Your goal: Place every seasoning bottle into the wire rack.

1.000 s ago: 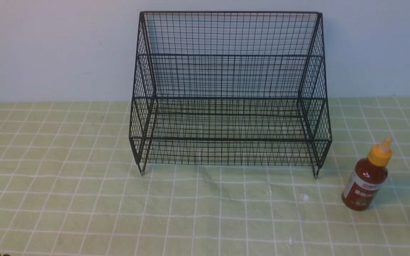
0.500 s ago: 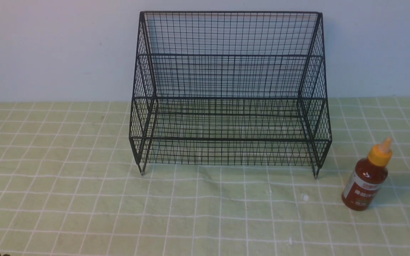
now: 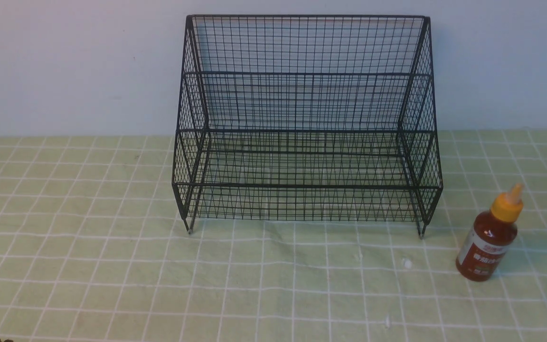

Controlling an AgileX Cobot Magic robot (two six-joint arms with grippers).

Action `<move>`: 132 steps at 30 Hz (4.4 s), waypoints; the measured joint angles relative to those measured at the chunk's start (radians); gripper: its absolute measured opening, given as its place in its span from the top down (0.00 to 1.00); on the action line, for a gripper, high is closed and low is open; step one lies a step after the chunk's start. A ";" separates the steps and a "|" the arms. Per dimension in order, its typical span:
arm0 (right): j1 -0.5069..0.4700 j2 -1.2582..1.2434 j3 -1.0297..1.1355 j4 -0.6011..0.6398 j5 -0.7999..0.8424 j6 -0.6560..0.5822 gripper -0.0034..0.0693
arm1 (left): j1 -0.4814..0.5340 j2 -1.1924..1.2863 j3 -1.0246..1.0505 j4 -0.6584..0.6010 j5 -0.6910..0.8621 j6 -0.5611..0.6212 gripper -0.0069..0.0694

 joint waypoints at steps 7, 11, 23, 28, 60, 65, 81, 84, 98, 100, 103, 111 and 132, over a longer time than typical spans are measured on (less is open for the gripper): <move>0.000 0.181 -0.013 0.048 -0.083 -0.044 0.43 | 0.000 0.000 0.000 0.000 0.000 0.000 0.89; 0.000 0.264 -0.015 0.031 -0.150 -0.044 0.21 | 0.000 0.000 0.000 0.000 0.000 0.000 0.89; 0.000 0.511 -0.019 -0.027 -0.259 -0.044 0.23 | 0.000 0.000 0.000 0.000 0.000 0.000 0.89; 0.000 0.520 -0.019 -0.026 -0.289 -0.054 0.55 | 0.000 0.000 0.000 0.000 0.000 0.000 0.89; 0.143 0.620 -0.543 0.183 -0.107 -0.222 0.55 | 0.000 0.000 0.000 0.000 0.000 0.000 0.89; 0.143 0.697 -0.543 0.160 -0.137 -0.220 0.55 | 0.000 0.000 0.000 0.000 0.000 0.000 0.89; 0.143 0.765 -0.543 0.162 -0.139 -0.231 0.52 | 0.000 0.000 0.000 0.000 0.000 0.000 0.89; 0.143 0.766 -0.549 0.167 -0.150 -0.231 0.46 | 0.000 0.000 0.000 0.000 0.000 0.000 0.89; 0.143 0.754 -0.600 0.166 -0.096 -0.230 0.41 | 0.000 0.000 0.000 0.000 0.000 0.000 0.89; 0.143 0.727 -0.655 0.166 -0.043 -0.229 0.41 | 0.000 0.000 0.000 0.000 0.000 0.000 0.89; 0.143 0.666 -0.761 0.166 0.061 -0.227 0.41 | 0.000 0.000 0.000 0.000 0.000 0.000 0.89; 0.143 0.412 -0.950 0.167 0.127 -0.188 0.62 | 0.000 0.000 0.000 0.000 0.000 0.000 0.89; 0.143 -0.730 -0.029 0.080 -0.365 -0.053 0.97 | 0.000 0.000 0.000 0.000 0.000 0.000 0.89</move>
